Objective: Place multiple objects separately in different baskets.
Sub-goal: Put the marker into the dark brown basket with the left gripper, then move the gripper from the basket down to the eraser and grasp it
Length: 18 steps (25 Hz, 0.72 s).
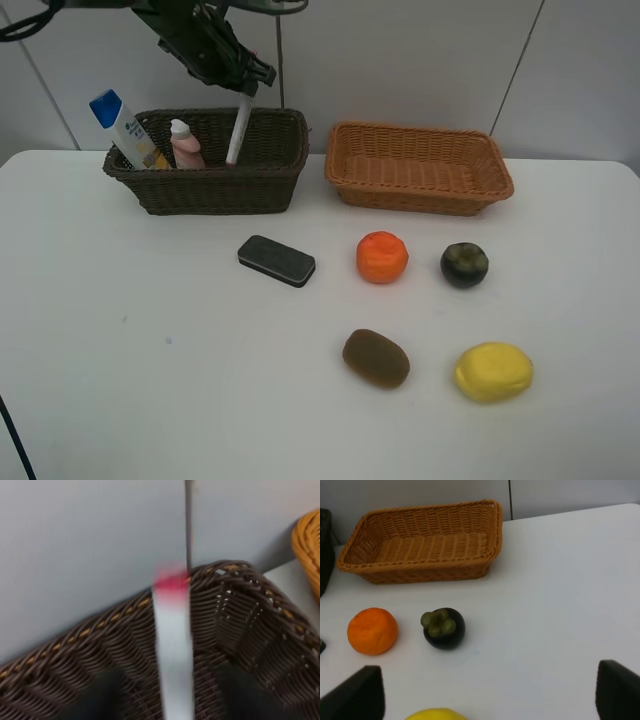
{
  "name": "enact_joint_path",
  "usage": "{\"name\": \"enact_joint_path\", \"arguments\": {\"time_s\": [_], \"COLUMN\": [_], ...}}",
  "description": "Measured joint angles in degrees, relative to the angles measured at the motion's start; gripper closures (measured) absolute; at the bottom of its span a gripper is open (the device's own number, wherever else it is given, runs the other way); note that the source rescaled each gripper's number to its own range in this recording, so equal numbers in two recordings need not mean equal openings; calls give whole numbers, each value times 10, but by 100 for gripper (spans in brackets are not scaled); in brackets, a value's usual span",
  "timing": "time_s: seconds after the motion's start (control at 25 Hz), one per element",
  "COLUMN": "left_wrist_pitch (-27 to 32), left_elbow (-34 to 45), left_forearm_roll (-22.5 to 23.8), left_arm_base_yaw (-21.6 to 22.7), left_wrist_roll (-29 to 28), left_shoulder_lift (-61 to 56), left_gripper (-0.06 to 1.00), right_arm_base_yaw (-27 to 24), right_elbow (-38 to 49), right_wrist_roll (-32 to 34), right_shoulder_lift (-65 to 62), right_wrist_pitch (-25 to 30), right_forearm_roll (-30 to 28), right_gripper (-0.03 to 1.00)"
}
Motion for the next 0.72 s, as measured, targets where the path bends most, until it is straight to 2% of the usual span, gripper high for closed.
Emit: {"name": "enact_joint_path", "arguments": {"time_s": [0.04, 0.08, 0.16, 0.28, 0.44, 0.6, 0.72], "left_wrist_pitch": [0, 0, 12, 78, 225, 372, 414], "left_elbow": [0, -1, -11, -54, -132, -186, -197], "left_forearm_roll": [1, 1, 6, 12, 19, 29, 41], "left_arm_base_yaw": [0, 0, 0, -2, -20, -68, -112], "left_wrist_roll": [-1, -1, -1, -1, 21, 49, 80], "left_shoulder_lift": [0, 0, 0, 0, 0, 0, -1], "left_gripper": [15, 6, -2, -5, -6, -6, -6], "right_arm_base_yaw": [0, 0, 0, 0, 0, 0, 0], "right_elbow": [0, 0, 0, 0, 0, 0, 0], "right_wrist_roll": [0, 0, 0, 0, 0, 0, 0], "right_shoulder_lift": [0, 0, 0, 0, 0, 0, 0], "right_wrist_pitch": [0, 0, 0, 0, 0, 0, 0], "right_forearm_roll": [0, 0, 0, 0, 0, 0, 0], "right_gripper": [-3, -3, -3, -3, -3, -3, -3]}}
